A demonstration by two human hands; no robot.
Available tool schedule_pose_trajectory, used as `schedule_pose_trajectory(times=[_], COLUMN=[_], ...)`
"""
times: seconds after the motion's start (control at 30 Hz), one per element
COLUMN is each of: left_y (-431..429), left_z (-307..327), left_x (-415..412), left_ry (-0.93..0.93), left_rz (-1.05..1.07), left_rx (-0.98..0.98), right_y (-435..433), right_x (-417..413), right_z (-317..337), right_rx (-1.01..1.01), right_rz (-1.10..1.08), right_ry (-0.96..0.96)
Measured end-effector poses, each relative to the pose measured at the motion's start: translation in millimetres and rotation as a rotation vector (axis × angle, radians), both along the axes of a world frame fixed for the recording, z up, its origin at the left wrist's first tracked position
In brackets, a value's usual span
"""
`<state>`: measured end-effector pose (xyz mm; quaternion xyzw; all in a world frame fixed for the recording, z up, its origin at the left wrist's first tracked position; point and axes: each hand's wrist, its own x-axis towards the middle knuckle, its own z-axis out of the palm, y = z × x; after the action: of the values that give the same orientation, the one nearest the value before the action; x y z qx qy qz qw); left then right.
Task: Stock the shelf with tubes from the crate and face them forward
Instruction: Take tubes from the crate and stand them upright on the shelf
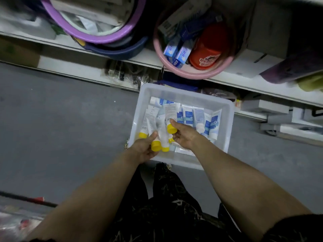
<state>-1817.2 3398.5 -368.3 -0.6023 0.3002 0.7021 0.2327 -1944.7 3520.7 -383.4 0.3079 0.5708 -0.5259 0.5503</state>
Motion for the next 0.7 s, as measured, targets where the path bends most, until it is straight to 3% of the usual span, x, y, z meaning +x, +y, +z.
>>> schedule_pose_trajectory(times=[0.33,0.7], left_y=[-100.6,-310.0], left_z=[98.4,240.2], left_x=[28.5,118.6], left_ry=[0.305,0.646], left_rz=[0.294,0.421], left_rx=[-0.074,-0.271], right_y=[-84.8,-305.9], right_x=[32.1,121.3], right_z=[97.5,225.2], right_rx=[-0.191,-0.529], right_rz=[0.055,0.118], right_ry=[0.240,0.485])
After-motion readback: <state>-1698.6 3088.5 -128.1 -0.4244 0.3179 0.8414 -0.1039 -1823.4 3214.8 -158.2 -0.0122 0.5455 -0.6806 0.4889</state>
